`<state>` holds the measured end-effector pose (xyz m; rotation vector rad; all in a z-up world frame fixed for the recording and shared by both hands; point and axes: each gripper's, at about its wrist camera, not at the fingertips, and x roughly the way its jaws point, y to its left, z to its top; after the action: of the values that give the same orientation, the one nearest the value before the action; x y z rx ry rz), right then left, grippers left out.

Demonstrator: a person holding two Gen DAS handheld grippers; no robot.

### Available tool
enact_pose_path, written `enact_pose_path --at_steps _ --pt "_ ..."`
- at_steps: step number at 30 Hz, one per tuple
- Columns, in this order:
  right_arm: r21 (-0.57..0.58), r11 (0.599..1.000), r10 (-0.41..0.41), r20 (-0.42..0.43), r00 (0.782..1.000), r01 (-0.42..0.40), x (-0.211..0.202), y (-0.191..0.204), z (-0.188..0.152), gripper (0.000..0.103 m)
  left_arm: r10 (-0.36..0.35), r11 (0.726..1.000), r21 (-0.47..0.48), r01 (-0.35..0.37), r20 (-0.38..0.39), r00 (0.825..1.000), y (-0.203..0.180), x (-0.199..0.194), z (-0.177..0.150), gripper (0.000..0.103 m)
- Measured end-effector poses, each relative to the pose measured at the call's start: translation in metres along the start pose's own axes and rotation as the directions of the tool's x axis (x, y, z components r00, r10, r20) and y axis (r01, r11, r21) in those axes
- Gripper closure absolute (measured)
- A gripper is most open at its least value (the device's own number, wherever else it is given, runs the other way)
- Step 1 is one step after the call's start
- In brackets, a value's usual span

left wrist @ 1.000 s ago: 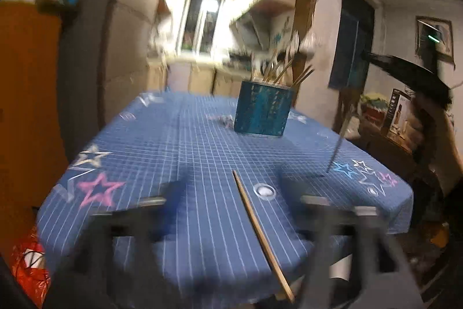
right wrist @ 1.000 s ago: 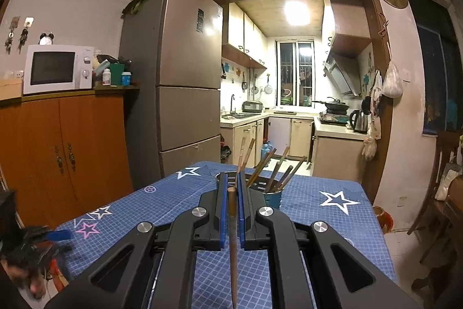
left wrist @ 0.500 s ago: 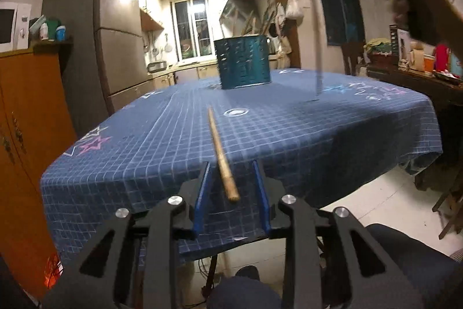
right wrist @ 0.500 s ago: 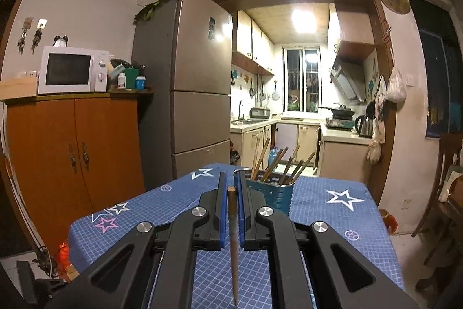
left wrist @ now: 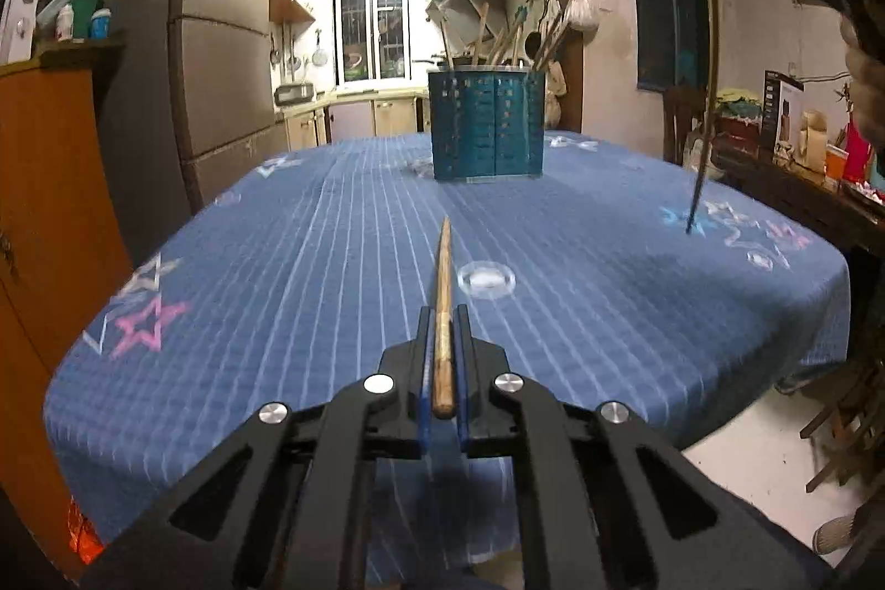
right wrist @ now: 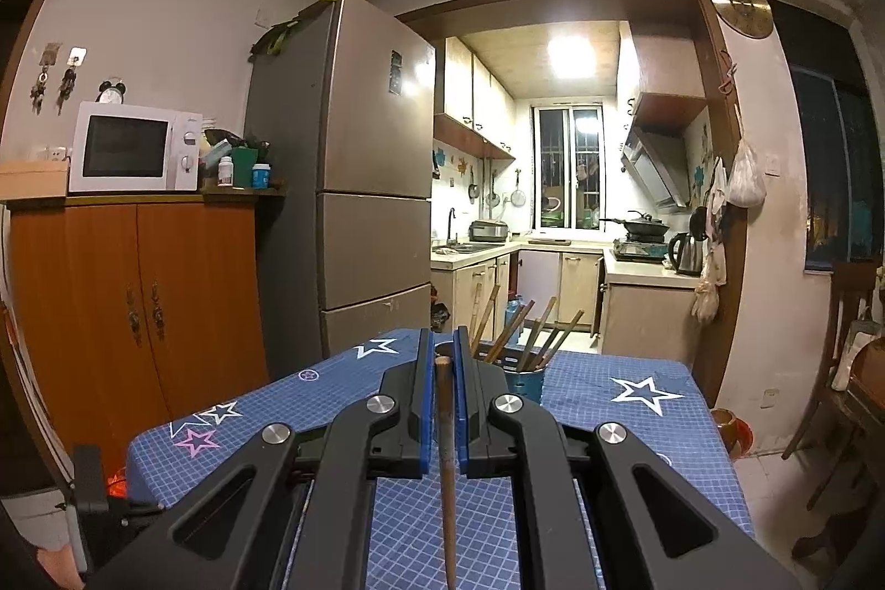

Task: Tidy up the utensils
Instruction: 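Carry the left tool's chopstick over the holder basket beside the right tool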

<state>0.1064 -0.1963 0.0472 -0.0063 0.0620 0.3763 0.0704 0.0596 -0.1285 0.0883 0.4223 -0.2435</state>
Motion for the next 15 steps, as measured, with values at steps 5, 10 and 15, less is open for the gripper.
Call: enact_pose_path --at_steps 5,10,15 --pt "-0.004 1.0 -0.004 0.011 1.0 0.004 0.002 -0.006 0.01 0.095 -0.008 0.998 0.063 0.006 0.041 0.999 0.001 -0.008 0.042 0.098" --pt "0.01 1.0 0.012 0.023 1.0 -0.012 0.011 -0.017 0.028 0.095 -0.035 0.993 0.116 0.022 0.112 0.993 0.005 -0.021 0.097 0.098" --pt "0.013 1.0 0.028 0.018 0.999 -0.028 0.027 -0.026 0.048 0.095 -0.086 0.989 0.133 0.067 0.145 0.986 0.01 -0.018 0.153 0.098"
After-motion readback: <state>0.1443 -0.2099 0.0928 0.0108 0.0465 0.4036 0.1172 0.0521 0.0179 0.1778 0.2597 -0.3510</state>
